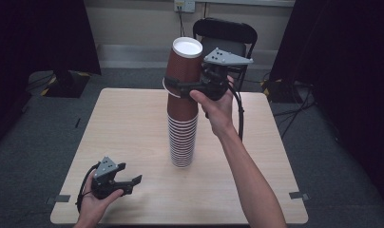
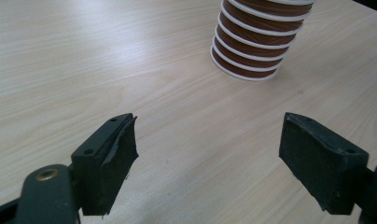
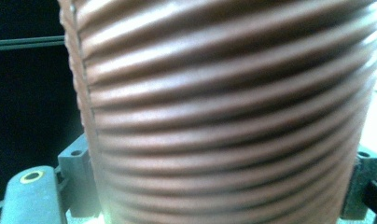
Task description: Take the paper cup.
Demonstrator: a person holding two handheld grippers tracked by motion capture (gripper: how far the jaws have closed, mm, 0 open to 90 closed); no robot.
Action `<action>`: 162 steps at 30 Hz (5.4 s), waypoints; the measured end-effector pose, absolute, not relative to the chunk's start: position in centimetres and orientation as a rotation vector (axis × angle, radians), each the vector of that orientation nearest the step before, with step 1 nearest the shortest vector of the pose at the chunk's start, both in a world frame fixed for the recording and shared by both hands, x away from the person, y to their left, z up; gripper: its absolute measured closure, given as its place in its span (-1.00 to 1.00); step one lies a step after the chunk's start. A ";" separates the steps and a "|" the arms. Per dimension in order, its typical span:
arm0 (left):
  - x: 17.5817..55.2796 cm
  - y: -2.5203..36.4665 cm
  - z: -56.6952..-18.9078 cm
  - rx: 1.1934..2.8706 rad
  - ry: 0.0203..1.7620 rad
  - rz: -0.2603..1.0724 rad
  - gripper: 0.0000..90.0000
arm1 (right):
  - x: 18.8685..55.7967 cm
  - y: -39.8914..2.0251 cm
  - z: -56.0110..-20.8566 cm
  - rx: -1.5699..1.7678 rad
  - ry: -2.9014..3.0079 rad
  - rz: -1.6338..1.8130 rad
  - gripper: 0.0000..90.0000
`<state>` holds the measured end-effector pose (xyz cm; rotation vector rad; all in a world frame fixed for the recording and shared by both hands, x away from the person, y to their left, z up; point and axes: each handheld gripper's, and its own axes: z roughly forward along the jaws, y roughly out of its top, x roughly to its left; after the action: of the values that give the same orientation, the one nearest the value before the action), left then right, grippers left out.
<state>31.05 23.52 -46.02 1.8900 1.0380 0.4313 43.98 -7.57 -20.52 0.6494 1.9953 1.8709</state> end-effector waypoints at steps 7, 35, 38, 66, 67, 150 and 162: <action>31.1 23.5 -46.0 1.881 1.044 0.436 -0.57 | 43.5 -7.8 -19.3 0.637 1.962 1.889 -0.70; 31.0 23.2 -46.0 1.878 1.044 0.416 -0.62 | 43.0 -14.4 -18.5 0.771 1.885 1.797 -0.69; 31.0 23.0 -45.9 1.872 1.025 0.436 -0.62 | 42.9 -15.1 -18.7 0.790 1.882 1.781 -0.69; 30.8 20.9 -45.2 1.828 0.889 0.439 -0.58 | 39.6 -19.1 -26.0 0.988 1.925 1.777 -0.68; 30.8 20.7 -45.0 1.825 0.884 0.439 -0.58 | 39.5 -19.2 -26.3 0.988 1.928 1.783 -0.68; 31.9 7.9 -41.4 1.536 0.451 0.609 0.32 | 33.5 -13.6 -39.3 1.548 2.182 2.302 -0.68; 31.8 8.6 -41.2 1.492 0.430 0.600 0.75 | 33.5 -12.9 -39.5 1.433 2.213 2.319 -0.76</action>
<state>31.83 8.58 -41.24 1.4924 0.4296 0.6003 33.52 -12.85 -39.47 1.4330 2.2134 2.3193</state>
